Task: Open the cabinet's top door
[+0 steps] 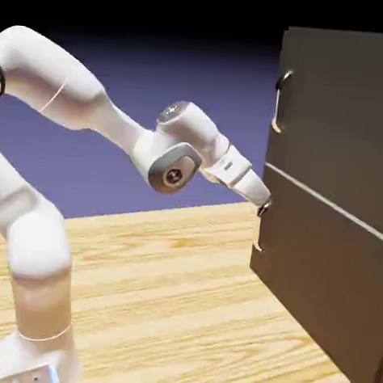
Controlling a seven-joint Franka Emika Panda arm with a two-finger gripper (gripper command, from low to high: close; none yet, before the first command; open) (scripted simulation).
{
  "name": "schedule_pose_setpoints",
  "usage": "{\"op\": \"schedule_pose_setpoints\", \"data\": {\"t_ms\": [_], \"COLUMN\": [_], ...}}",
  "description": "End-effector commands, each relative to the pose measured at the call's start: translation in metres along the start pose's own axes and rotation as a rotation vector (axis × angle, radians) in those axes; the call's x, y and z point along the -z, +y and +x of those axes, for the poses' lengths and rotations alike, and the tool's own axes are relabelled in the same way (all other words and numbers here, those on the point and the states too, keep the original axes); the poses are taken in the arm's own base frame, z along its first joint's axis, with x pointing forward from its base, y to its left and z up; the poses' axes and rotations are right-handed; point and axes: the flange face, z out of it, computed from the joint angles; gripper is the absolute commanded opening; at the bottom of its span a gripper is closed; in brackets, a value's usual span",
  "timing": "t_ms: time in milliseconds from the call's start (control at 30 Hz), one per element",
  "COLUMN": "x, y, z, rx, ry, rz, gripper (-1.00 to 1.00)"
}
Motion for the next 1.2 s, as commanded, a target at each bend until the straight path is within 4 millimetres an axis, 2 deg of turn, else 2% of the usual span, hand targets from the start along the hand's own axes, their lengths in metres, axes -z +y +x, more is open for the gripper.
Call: {"op": "schedule_pose_setpoints", "data": {"t_ms": [0,267,567,867,1167], "x": [0.005,0.046,0.088,0.115,0.119], "y": [-0.003,-0.030,-0.062,-0.096,-0.132], "z": [0.007,0.048,0.071,0.072,0.053], "rx": [-0.007,-0.049,-0.073,-0.077,-0.068], "ry": [0.017,0.152,0.289,0.405,0.490], "rz": [0.011,0.099,0.198,0.290,0.369], "gripper": [0.00,0.00,0.00,0.00,0.00]}}
